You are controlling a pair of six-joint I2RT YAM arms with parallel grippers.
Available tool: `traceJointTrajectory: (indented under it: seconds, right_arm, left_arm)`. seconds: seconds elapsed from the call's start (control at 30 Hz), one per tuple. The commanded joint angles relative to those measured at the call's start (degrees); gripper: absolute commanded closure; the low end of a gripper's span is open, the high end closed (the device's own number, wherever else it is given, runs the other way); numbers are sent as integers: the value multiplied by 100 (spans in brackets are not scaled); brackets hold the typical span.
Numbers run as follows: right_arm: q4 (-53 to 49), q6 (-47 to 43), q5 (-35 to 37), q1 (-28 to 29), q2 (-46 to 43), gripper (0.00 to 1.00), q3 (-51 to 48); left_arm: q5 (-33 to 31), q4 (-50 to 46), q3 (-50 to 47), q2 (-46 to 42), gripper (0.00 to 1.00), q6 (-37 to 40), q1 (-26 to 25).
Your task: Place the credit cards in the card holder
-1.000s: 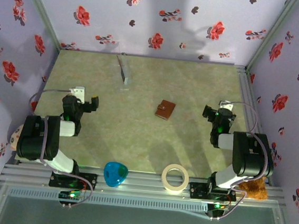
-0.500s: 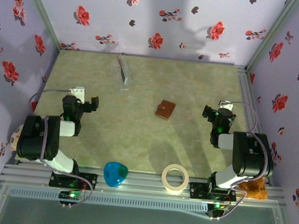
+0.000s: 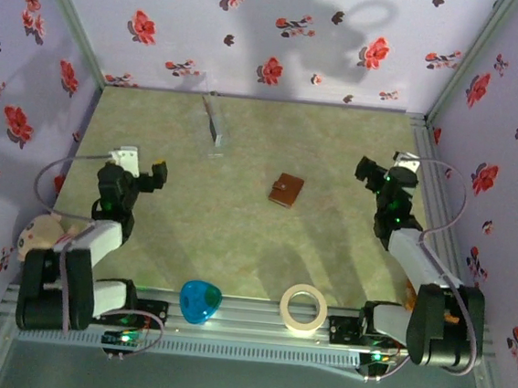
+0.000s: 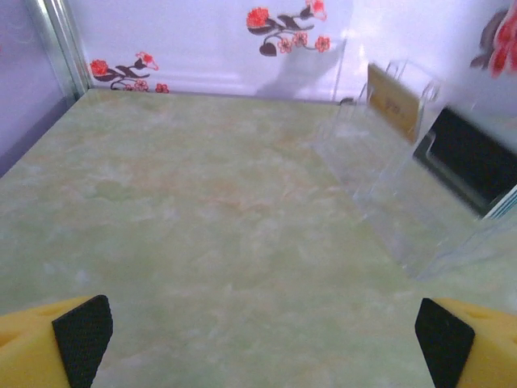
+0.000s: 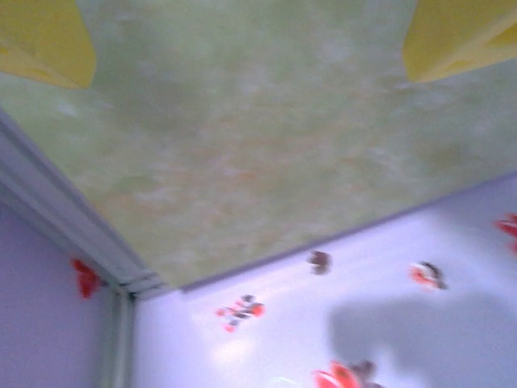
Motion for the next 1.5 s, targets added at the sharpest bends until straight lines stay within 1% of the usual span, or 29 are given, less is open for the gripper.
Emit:
traceJointTrajectory:
  seconds: [0.0, 0.13, 0.2, 0.27, 0.3, 0.37, 0.43, 0.53, 0.6, 0.83, 0.93, 1.07, 1.13, 1.23, 1.3, 1.37, 1.43, 1.47]
  right_arm:
    - [-881, 432, -861, 517, 146, 4, 404]
    - [-1188, 392, -1156, 1371, 703, 8, 1033]
    - [-1207, 250, -1238, 1829, 1087, 11, 1360]
    - [-1234, 143, -1297, 2183, 1505, 15, 1711]
    - [-1301, 133, -1410, 2313, 1751, 18, 1925]
    - [-1373, 180, -1715, 2490, 2231, 23, 2343]
    - [-1328, 246, -1838, 2674, 2635, 24, 2691]
    - [-1317, 350, -2035, 2889, 3300, 29, 3384]
    - [-1328, 567, -2298, 2935, 3833, 32, 3971]
    - [-1441, 1055, -2425, 3020, 5356, 38, 5778]
    - [-1777, 1146, -2561, 3071, 5998, 44, 6644]
    - [-2173, 1142, -2545, 3116, 6598, 50, 7529]
    - [-2416, 1139, -2623, 3130, 6866, 55, 7948]
    - [-2708, 1101, -2603, 3162, 7103, 63, 8289]
    - [-2837, 1079, -2534, 3183, 7157, 69, 8350]
    - [-3009, 1033, -2459, 3207, 7170, 72, 8391]
    - [-3350, 917, -2245, 3225, 7178, 76, 8493]
    - [-3509, 835, -2128, 3234, 7179, 81, 8554]
  left_arm:
    - [32, -2014, 637, -632, 0, -940, -2]
    - [104, -3431, 1120, -1196, 0, -1812, 7]
    - [27, -4037, 1302, -1394, 0, -2429, 37]
    - [-148, -4262, 1214, -1485, 0, -3209, 81]
    - [62, -4326, 1158, -1462, 0, -3483, 169]
    - [885, -4355, 1204, -1265, 0, -3422, 279]
    - [1582, -4520, 1365, -951, 0, -3328, 279]
    - [2325, -5002, 1692, -485, 0, -3197, 279]
    - [2587, -5174, 1736, -388, 0, -3193, 274]
    - [2749, -5297, 1525, -520, 0, -3184, 270]
    - [2850, -5355, 1486, -534, 0, -3173, 270]
    - [2876, -5474, 1508, -563, 0, -3120, 271]
    - [2881, -5462, 1486, -559, 0, -3145, 270]
    - [2898, -5522, 1527, -522, 0, -3079, 270]
    - [2896, -5571, 1550, -512, 0, -3050, 271]
    - [2898, -5544, 1527, -520, 0, -3090, 275]
    - [2899, -5523, 1521, -511, 0, -3102, 270]
    - [2899, -5536, 1551, -494, 0, -3083, 270]
